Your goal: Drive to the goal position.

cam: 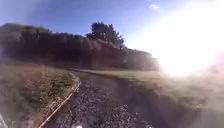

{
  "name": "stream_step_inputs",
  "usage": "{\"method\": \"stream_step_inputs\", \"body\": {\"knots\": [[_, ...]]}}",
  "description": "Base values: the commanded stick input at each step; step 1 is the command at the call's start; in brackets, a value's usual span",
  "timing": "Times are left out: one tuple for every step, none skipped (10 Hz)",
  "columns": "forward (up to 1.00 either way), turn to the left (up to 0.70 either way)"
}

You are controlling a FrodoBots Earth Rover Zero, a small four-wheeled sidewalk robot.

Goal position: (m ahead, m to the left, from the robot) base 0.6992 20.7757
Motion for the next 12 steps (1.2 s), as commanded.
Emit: {"method": "stream_step_inputs", "body": {"knots": [[0.70, 0.00], [0.70, 0.00], [0.70, 0.00], [0.70, 0.00], [0.70, 0.00], [0.70, 0.00], [0.70, 0.00], [0.70, 0.00], [0.70, 0.00], [0.70, 0.00], [0.70, 0.00], [0.70, 0.00]]}}
